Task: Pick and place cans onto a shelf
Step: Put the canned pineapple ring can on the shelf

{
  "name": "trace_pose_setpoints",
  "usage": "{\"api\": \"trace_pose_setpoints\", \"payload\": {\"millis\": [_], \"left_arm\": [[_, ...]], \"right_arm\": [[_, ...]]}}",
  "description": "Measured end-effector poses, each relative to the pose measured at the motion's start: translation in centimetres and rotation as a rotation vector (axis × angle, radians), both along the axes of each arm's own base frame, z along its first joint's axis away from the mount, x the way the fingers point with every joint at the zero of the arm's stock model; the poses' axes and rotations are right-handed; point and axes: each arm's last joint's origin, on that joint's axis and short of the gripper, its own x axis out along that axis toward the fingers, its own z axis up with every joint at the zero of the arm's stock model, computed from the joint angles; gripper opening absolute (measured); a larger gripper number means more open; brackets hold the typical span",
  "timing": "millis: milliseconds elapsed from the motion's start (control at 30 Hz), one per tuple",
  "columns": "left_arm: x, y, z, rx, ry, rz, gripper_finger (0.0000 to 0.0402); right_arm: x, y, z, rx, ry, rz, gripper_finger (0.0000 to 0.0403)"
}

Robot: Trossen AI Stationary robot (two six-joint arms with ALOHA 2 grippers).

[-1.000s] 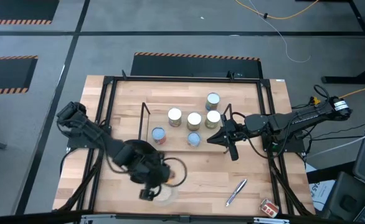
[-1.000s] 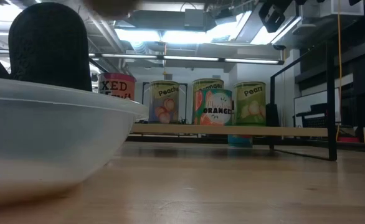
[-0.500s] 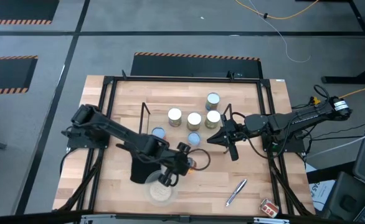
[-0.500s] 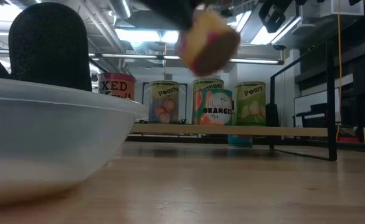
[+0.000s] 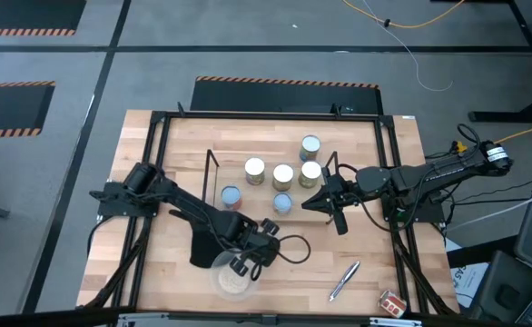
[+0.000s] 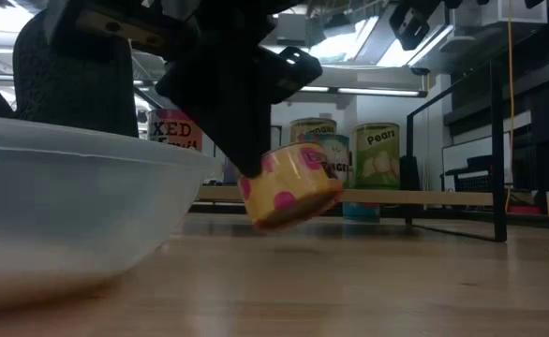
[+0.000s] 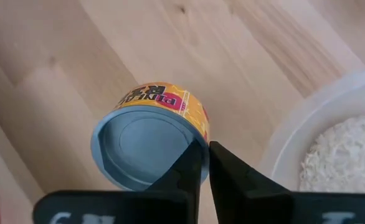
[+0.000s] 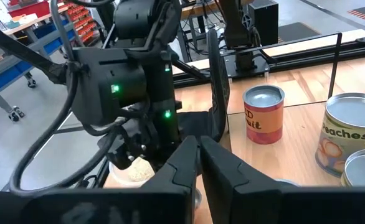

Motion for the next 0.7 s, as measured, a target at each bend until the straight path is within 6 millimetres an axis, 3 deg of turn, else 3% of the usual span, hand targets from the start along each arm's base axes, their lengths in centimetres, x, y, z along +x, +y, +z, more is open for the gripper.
{"api": "trace_pose_setpoints", "payload": {"millis": [500, 700], "left_arm": [[0.03, -0.01, -0.15, 0.002, 0.004, 0.003, 0.0057], [0.07, -0.04, -0.12, -0.037, 0.01, 0.078, 0.008]], "right_arm": [[-0.05, -0.01, -0.19, 0.003, 0.022, -0.002, 0.0026], [-0.05, -0.01, -0.2, 0.003, 0.023, -0.002, 0.0026]]}}
